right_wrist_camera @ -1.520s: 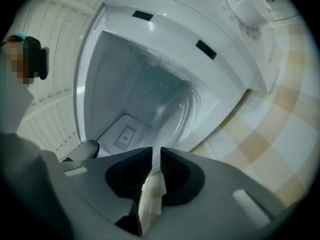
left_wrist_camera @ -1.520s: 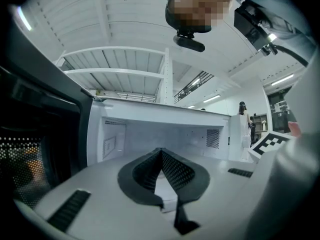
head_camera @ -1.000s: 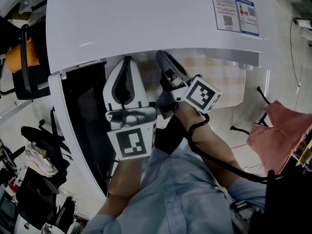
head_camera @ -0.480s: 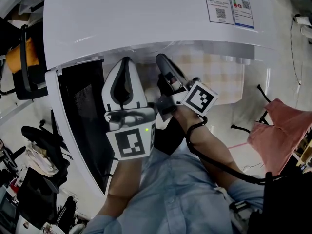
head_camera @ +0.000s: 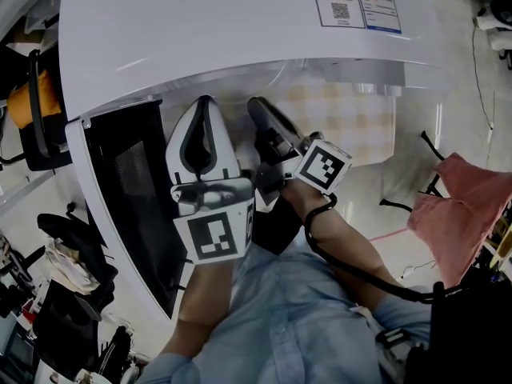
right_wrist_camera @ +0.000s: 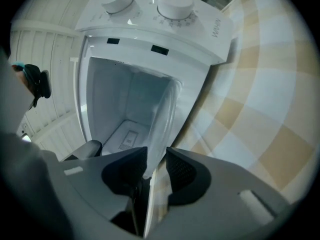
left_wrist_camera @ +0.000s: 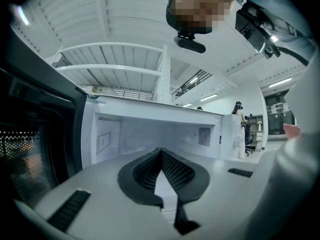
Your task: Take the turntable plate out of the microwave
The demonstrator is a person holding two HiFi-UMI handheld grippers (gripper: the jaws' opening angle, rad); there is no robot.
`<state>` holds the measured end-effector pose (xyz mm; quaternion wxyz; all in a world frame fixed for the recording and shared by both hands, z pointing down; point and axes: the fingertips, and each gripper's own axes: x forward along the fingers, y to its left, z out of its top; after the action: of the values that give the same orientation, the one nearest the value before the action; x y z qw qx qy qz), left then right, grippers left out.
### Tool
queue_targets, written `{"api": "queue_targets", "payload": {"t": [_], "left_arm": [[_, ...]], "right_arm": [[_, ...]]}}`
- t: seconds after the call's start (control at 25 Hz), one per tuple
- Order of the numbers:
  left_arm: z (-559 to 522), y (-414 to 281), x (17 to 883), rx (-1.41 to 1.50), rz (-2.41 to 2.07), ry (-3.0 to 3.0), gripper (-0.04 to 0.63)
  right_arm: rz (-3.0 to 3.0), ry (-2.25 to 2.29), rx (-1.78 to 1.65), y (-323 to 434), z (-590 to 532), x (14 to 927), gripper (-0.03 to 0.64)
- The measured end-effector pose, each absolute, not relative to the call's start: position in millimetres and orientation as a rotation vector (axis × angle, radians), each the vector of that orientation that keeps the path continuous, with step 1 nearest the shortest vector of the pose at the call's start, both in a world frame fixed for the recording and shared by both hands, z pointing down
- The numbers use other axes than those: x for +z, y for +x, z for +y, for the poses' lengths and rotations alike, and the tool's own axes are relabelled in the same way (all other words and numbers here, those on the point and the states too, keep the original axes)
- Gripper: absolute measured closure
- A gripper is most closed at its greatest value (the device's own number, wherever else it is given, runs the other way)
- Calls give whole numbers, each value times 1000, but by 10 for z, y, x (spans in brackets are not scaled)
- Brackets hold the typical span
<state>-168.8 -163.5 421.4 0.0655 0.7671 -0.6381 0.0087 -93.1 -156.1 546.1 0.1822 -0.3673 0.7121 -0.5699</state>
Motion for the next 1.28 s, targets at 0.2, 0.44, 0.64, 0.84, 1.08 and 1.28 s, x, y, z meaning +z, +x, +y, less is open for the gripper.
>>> {"api": "queue_targets", "payload": {"t": [0.2,0.44,0.64,0.84,1.08,1.28], "left_arm": [[-1666,-1723,4205,20,-1924,2312,588],[-1714,-1795,4242,20,-1924,2298,588],[-1734,-1838,4249,21,-1931,2288,588],[-1712,-1852,4265,28,-1932,2277,588],[-1684,-1801,4269,34,-1924,2282,588],[-1680,-1767,4263,31,-1913,2288,588]], "right_arm": [[2034,-1016,-1560,-947,-1760,5422,469],[2000,-988,-1558,-1025,-1955,5430,471],[2001,-1014,-1560,-1028,-1996,5474,555],[1995,-990,-1572,-1024,-1908,5467,560],[1981,-975,-1604,-1014,-1723,5499,560],[2017,-958,-1584,-1038,-1692,5460,530]]}}
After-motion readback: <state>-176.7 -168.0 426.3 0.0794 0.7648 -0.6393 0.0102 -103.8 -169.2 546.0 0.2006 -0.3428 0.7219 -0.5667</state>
